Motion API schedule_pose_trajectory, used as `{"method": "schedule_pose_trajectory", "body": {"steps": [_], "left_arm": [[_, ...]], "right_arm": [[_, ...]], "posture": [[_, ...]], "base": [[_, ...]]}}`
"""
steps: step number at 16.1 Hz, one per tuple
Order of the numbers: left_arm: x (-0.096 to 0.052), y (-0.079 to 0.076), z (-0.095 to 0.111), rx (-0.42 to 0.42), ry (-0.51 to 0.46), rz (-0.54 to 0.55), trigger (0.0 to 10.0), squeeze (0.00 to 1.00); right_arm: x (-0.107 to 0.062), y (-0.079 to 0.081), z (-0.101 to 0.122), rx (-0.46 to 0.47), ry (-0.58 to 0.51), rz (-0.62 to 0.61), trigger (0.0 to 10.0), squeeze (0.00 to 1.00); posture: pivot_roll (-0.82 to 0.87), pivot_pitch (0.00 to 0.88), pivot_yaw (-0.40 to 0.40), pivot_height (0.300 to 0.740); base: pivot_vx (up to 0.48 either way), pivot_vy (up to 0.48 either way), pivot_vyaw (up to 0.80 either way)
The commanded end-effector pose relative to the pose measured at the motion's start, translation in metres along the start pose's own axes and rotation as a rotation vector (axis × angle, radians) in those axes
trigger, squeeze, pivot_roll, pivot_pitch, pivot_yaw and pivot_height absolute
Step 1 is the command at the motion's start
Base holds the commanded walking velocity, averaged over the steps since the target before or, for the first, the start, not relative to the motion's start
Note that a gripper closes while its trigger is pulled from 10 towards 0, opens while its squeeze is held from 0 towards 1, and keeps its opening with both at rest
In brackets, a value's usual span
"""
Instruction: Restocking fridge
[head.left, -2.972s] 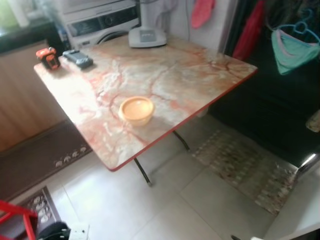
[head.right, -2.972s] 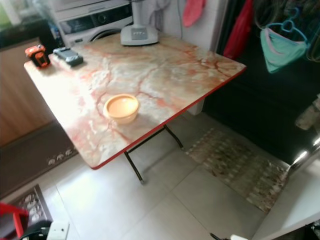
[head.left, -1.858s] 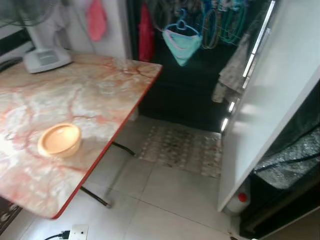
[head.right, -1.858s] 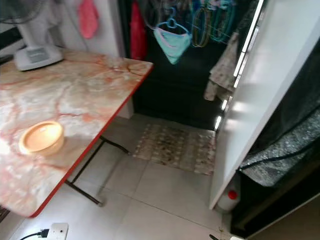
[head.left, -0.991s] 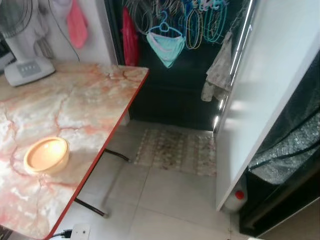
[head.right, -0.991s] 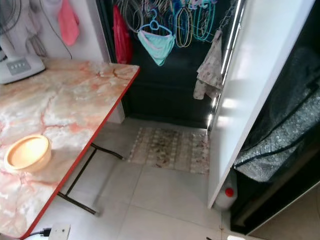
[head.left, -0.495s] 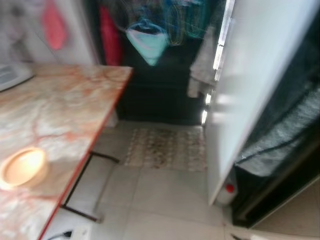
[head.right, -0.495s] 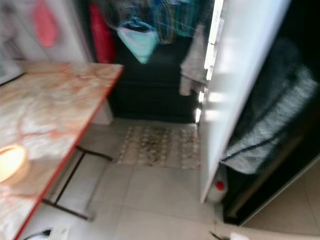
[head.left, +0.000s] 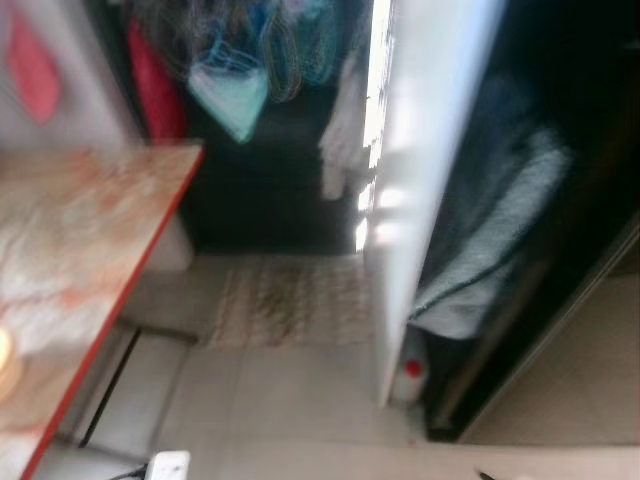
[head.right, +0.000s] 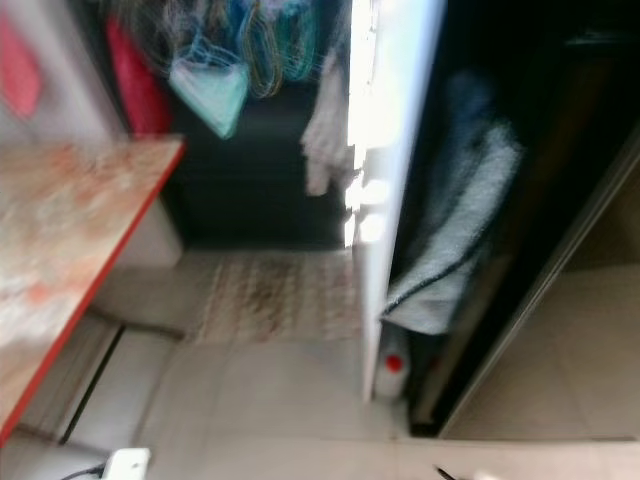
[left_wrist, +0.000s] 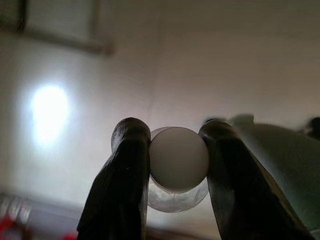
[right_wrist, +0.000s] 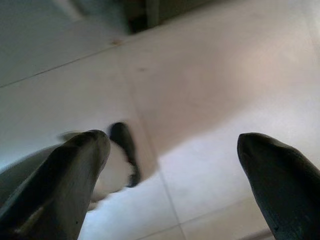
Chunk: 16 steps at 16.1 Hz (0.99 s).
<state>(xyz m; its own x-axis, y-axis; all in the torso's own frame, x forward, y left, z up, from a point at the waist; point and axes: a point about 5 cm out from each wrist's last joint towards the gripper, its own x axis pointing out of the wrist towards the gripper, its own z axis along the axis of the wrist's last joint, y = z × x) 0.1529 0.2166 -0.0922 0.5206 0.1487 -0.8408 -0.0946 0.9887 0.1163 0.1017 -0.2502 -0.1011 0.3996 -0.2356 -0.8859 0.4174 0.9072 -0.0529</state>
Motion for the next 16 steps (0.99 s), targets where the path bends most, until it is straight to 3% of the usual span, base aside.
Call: {"method": "schedule_pose_trajectory", "body": {"steps": [1, 6, 9, 12, 16], "left_arm": [[-0.001, 0.0117, -0.0021, -0.004, 0.005, 0.032, 10.0, 0.0], [-0.001, 0.0109, -0.0015, -0.024, -0.005, 0.034, 10.0, 0.0], [-0.001, 0.0109, -0.0014, -0.03, -0.007, 0.035, 10.0, 0.0], [-0.0012, 0.0104, -0.0026, -0.034, -0.006, 0.034, 10.0, 0.0], [-0.0016, 0.0107, -0.0038, 0.015, -0.005, 0.021, 10.0, 0.0]], "right_arm": [[-0.0002, 0.0079, -0.0057, 0.019, 0.015, 0.015, 10.0, 0.0], [-0.0001, 0.0076, -0.0052, 0.021, 0.015, 0.016, 10.0, 0.0], [-0.0001, 0.0079, -0.0053, 0.026, 0.015, 0.016, 10.0, 0.0], [-0.0003, 0.007, -0.0062, 0.024, 0.018, 0.013, 10.0, 0.0], [-0.0007, 0.0068, -0.0089, 0.021, 0.025, 0.015, 10.0, 0.0]], "posture": [[-0.08, 0.0, 0.03, 0.74], [-0.08, 0.0, 0.02, 0.74], [-0.08, 0.0, 0.021, 0.74], [-0.08, 0.0, 0.024, 0.74], [-0.07, 0.0, 0.027, 0.74]], "base": [[0.0, 0.0, -0.8], [0.0, 0.0, -0.48], [0.0, 0.0, 0.0], [0.0, 0.0, -0.8], [0.0, -0.108, -0.4]]}}
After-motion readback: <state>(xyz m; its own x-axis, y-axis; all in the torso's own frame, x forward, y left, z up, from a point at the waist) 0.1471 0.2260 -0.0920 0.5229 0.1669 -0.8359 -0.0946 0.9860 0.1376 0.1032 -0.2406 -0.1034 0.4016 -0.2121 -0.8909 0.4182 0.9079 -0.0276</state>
